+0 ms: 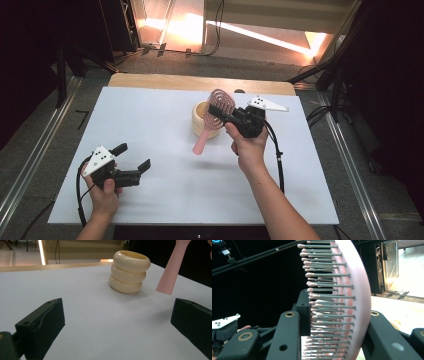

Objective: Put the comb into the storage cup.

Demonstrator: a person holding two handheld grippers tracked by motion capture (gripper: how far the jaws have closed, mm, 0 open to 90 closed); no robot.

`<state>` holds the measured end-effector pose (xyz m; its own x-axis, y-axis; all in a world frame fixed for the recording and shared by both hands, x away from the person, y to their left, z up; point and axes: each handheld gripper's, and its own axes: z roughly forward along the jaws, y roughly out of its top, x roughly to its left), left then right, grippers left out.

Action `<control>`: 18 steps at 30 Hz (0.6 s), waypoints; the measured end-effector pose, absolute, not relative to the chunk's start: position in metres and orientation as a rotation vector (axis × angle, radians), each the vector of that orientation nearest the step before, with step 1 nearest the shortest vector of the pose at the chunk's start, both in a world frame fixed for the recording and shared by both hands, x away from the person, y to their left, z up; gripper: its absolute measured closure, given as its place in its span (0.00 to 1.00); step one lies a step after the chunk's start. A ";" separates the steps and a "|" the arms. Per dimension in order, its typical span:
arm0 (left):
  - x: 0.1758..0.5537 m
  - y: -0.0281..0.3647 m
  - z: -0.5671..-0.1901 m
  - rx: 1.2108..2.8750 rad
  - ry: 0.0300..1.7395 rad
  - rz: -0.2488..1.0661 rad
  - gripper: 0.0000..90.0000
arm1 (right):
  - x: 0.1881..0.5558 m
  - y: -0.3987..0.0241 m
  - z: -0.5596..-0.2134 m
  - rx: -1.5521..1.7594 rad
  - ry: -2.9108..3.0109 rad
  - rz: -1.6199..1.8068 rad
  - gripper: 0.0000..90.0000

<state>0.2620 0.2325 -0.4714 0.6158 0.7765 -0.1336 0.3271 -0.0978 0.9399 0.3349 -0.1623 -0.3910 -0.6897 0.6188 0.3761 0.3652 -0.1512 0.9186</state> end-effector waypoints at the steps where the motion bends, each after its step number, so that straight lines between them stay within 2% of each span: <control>1: 0.262 0.234 -0.472 1.685 0.917 0.484 0.00 | 0.335 -0.163 -0.391 1.127 1.904 1.940 0.69; 18: 0.254 0.254 -0.472 1.666 0.937 0.519 0.00 | 0.342 -0.173 -0.378 1.116 1.847 1.944 0.69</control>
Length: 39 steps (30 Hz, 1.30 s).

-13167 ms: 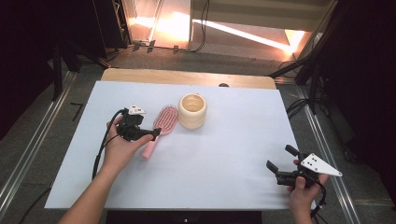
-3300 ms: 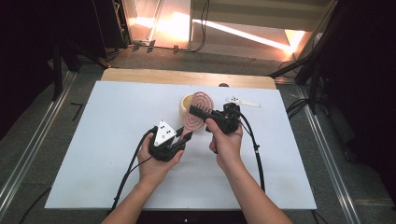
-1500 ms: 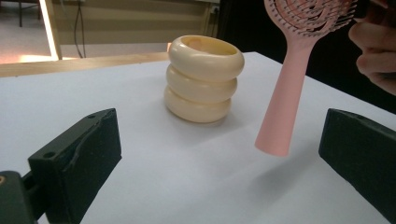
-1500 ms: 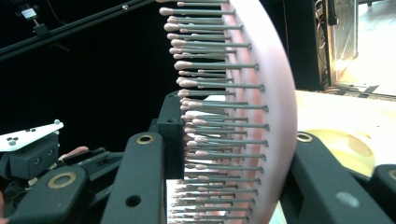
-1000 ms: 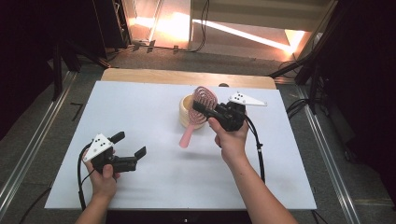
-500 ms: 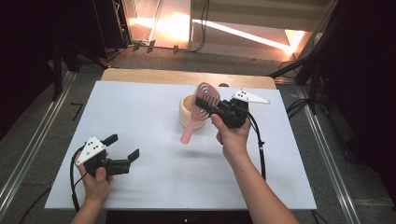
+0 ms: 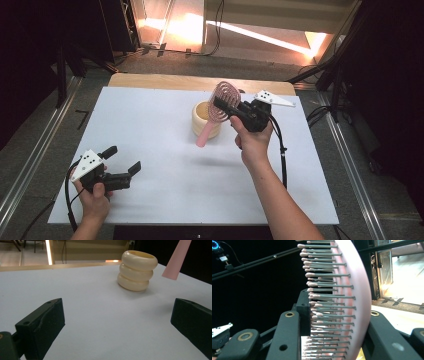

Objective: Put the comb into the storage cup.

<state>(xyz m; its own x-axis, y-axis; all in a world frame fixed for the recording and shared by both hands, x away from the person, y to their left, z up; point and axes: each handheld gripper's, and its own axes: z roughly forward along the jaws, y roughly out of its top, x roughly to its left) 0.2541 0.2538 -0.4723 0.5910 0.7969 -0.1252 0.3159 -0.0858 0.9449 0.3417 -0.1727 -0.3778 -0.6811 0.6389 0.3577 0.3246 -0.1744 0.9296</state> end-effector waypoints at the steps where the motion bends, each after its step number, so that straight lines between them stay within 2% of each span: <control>1: 0.254 0.254 -0.472 1.666 0.939 0.521 0.00 | 0.342 -0.173 -0.377 1.116 1.843 1.941 0.69; 39: 0.246 0.267 -0.478 1.673 0.959 0.556 0.00 | 0.359 -0.185 -0.358 1.101 1.767 1.936 0.69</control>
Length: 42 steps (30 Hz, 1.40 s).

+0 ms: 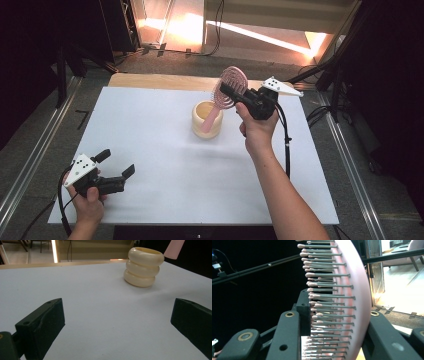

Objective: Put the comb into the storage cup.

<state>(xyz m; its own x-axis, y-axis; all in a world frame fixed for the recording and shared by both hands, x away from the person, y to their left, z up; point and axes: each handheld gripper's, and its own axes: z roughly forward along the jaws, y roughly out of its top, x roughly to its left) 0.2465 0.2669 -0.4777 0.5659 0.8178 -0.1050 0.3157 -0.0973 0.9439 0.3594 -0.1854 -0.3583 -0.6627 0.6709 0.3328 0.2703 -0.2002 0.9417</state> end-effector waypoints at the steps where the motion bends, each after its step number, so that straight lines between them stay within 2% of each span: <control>1: 0.247 0.267 -0.478 1.673 0.959 0.555 0.00 | 0.359 -0.185 -0.358 1.101 1.767 1.936 0.69; 42: 0.246 0.266 -0.478 1.674 0.951 0.550 0.00 | 0.377 -0.195 -0.342 1.104 1.687 1.942 0.69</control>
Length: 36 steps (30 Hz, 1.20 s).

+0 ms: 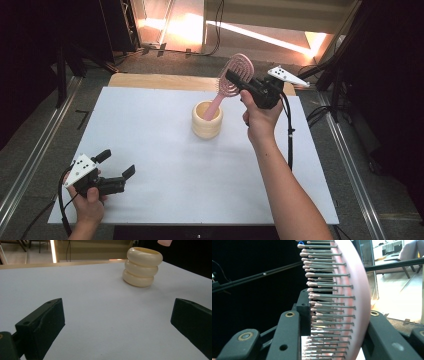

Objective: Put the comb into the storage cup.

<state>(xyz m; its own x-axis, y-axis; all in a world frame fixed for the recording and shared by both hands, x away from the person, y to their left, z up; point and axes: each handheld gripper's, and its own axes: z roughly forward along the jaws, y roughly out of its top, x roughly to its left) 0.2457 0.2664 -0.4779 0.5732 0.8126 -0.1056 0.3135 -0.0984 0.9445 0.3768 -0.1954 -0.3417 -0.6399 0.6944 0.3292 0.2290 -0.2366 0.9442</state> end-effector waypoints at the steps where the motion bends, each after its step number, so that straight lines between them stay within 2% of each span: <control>1: 0.246 0.266 -0.478 1.674 0.951 0.550 0.00 | 0.377 -0.195 -0.342 1.104 1.687 1.942 0.69; 36: 0.245 0.266 -0.478 1.680 0.943 0.554 0.00 | 0.402 -0.186 -0.376 1.131 1.714 1.835 0.69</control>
